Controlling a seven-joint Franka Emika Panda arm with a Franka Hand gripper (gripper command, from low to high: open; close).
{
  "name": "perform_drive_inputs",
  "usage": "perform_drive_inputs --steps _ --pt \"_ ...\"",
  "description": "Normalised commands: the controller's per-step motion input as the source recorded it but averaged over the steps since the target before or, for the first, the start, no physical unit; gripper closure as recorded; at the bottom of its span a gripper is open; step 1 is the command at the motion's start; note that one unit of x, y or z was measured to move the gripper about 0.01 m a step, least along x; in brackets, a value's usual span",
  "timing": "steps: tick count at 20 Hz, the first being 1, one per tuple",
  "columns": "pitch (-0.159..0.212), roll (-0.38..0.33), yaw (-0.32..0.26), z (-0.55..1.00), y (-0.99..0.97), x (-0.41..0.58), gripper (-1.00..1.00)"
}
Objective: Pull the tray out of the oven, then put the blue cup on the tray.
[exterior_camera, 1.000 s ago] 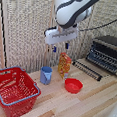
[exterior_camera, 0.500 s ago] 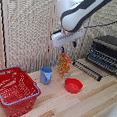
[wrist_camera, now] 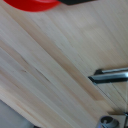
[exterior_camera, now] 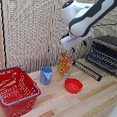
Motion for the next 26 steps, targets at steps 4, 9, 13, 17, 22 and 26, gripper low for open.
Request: perform_drive_inputs --steps 4,9,13,17,22,26 --pt "0.009 -0.171 0.231 -0.10 -0.31 0.071 -1.00" --pt "0.024 -0.106 0.204 0.01 -0.41 0.051 -1.00" --pt "0.019 -0.100 0.100 0.02 -0.74 0.000 -1.00" --pt "0.010 -0.200 0.092 -0.15 -0.68 0.002 -1.00" --pt "0.010 -0.262 0.087 -0.25 -0.58 0.086 -1.00" --pt "0.057 -0.294 0.085 -0.33 -0.41 0.225 -1.00"
